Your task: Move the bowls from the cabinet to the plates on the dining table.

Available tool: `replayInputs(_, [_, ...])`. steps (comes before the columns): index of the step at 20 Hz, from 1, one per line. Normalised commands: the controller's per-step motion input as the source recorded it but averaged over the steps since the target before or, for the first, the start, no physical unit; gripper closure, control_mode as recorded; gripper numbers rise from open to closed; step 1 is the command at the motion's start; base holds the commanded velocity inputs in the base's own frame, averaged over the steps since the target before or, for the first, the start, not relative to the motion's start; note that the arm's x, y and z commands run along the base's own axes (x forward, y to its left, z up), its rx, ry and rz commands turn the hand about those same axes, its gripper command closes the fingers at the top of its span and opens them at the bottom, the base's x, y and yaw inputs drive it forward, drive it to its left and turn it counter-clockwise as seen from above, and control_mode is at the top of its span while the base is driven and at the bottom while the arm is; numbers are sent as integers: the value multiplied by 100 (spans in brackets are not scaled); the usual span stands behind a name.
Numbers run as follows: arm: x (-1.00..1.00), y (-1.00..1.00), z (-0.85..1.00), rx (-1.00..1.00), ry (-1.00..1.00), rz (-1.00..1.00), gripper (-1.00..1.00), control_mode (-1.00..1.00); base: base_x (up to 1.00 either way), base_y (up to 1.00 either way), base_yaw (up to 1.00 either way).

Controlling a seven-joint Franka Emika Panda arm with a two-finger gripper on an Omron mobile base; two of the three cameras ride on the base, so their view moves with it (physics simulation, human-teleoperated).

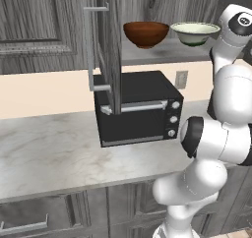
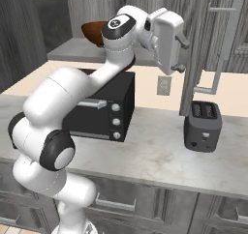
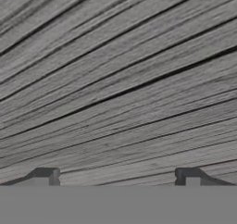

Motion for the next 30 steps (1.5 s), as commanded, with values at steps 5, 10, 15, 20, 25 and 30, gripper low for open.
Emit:
replayInputs(5, [-11,23,6,0,-4,3,-100,-100,0,0,0])
replayInputs(10, [-55,74,27,0,-19,8,-100,-100,0,0,0])
replayInputs(15, [-70,89,7,0,-21,16,-100,-100,0,0,0])
replayInputs(20, [-87,73,0,1,-13,18,-100,-100,0,0,0])
replayInputs(25, [-100,52,-1,2,-11,19,-100,-100,0,0,0])
replayInputs(30, [-93,50,-2,1,-20,22,-100,-100,0,0,0])
